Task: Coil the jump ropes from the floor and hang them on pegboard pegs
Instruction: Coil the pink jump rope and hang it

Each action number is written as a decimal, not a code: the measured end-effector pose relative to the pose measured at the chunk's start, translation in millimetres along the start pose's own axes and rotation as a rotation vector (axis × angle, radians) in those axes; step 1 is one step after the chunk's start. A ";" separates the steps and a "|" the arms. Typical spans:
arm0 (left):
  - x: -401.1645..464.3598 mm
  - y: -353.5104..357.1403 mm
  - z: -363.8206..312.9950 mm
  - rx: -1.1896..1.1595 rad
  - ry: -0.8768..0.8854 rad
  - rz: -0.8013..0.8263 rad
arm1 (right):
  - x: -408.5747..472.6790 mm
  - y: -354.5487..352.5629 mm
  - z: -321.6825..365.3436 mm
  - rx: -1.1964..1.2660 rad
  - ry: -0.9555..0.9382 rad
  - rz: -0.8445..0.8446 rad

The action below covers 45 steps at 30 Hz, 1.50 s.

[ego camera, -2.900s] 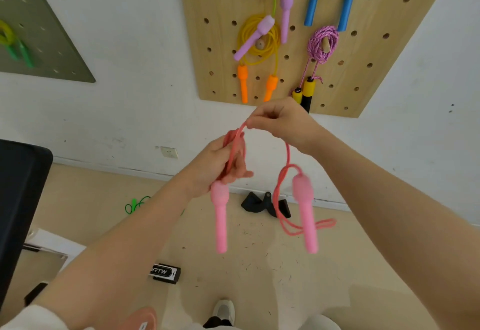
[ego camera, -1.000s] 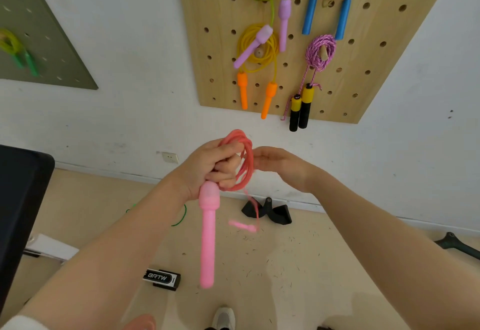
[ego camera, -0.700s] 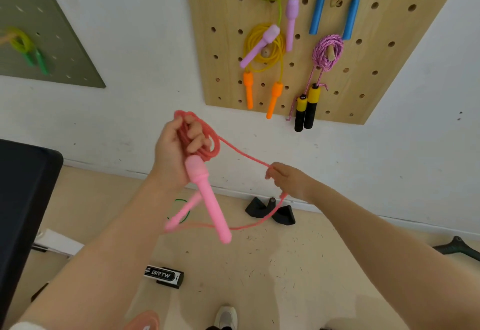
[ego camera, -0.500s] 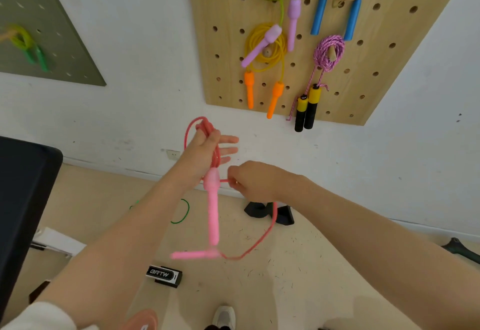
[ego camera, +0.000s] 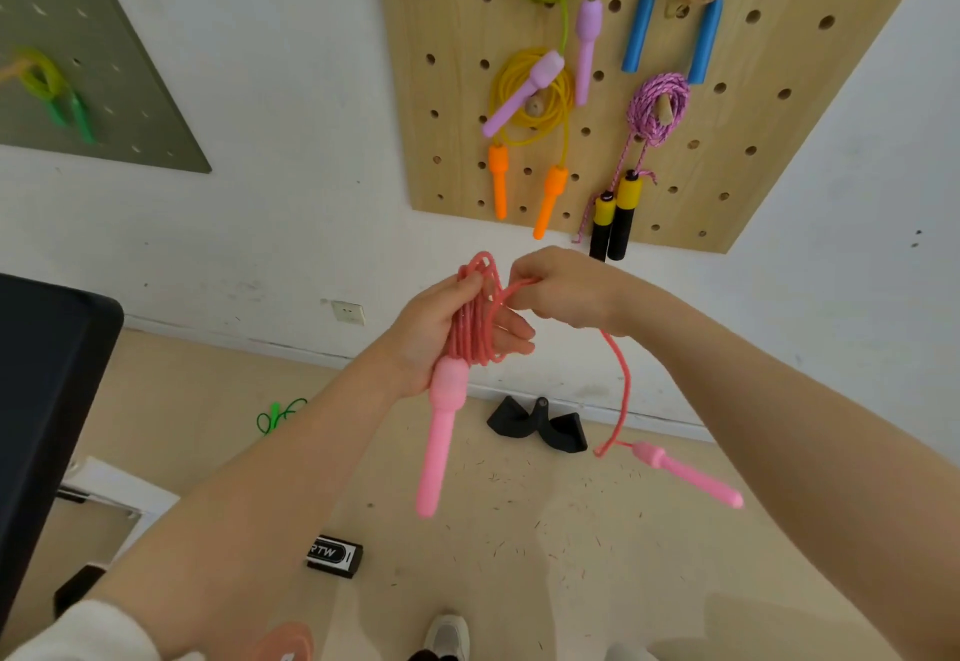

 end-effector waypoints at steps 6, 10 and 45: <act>1.8 15.8 -0.3 0.165 -0.098 0.198 | -7.3 -25.8 0.7 0.237 -0.052 0.200; -5.7 21.4 -8.4 0.078 -0.066 0.307 | 3.9 -43.8 -14.6 0.595 -0.217 -0.064; -35.3 63.3 12.9 -0.025 -0.098 0.212 | -49.1 -31.3 -0.6 0.074 -0.480 -0.207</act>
Point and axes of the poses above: each hand's wrist, its own x-axis towards the middle knuckle, its own y-axis out of the palm, z = x × y, the point moved 6 cm from there along x, towards the middle knuckle, and after that the axes turned 15 degrees about x, right-handed, at the moved point
